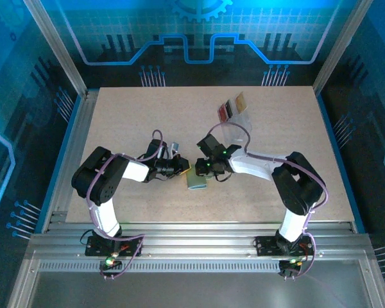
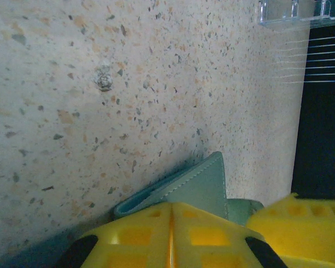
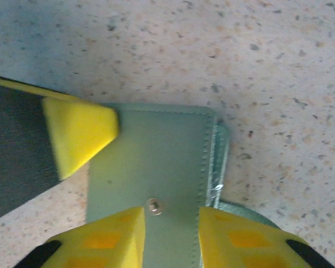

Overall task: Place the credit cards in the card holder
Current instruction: Open the button on the card holder, then open the card holder at the center of the table.

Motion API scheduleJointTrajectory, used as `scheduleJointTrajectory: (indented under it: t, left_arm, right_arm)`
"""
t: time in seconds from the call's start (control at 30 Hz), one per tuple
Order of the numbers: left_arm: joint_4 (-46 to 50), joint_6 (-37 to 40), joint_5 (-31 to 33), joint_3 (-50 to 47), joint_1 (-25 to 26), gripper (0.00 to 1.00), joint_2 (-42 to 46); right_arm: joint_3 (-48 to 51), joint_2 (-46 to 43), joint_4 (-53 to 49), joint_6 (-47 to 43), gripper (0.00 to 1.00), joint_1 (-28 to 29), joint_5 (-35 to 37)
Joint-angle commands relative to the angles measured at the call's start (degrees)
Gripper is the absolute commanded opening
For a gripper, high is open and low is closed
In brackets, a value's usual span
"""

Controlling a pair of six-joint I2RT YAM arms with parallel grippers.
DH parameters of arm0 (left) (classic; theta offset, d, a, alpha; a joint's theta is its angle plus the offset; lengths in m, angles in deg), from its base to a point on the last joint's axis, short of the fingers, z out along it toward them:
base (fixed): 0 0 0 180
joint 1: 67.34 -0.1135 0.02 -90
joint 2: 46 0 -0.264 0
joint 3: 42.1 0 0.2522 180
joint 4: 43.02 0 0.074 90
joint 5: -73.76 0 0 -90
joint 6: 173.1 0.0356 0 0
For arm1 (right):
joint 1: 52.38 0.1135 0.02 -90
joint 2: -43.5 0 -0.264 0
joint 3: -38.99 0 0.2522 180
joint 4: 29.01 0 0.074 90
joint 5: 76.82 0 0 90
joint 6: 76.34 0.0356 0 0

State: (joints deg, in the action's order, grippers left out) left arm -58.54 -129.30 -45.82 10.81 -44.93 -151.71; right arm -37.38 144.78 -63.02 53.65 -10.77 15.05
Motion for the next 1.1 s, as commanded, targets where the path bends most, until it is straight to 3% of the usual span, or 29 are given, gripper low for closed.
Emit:
scheduleJointTrajectory:
  t: [0.0,0.27,0.57,0.73,0.9,1.07]
  left_arm:
    - [8.7,1.5,2.8,-2.6,1.3,0.09,-2.6]
    - [7.9,1.0,2.7,-2.9,1.4,0.09,-3.3]
    - [6.8,0.4,2.4,-2.9,2.0,0.10,-3.9]
    - [6.8,-0.2,1.1,-2.5,2.3,0.13,-2.5]
    - [8.7,0.3,1.3,-1.6,2.5,0.13,-1.4]
    - [7.1,-0.7,1.3,-2.1,2.5,0.12,-2.0]
  right_arm:
    - [2.0,-0.3,1.2,-0.1,0.37,-1.2,-2.4]
    - [3.8,0.8,7.3,-0.6,0.34,-1.5,-11.3]
    - [1.6,-0.8,4.5,-1.9,0.13,0.2,-8.5]
    - [1.6,-0.3,7.8,-1.2,0.01,0.1,-12.9]
    - [3.6,-2.0,12.5,-0.2,0.01,-0.1,-16.0]
    - [3.9,-1.1,14.7,1.2,0.13,-0.7,-18.3]
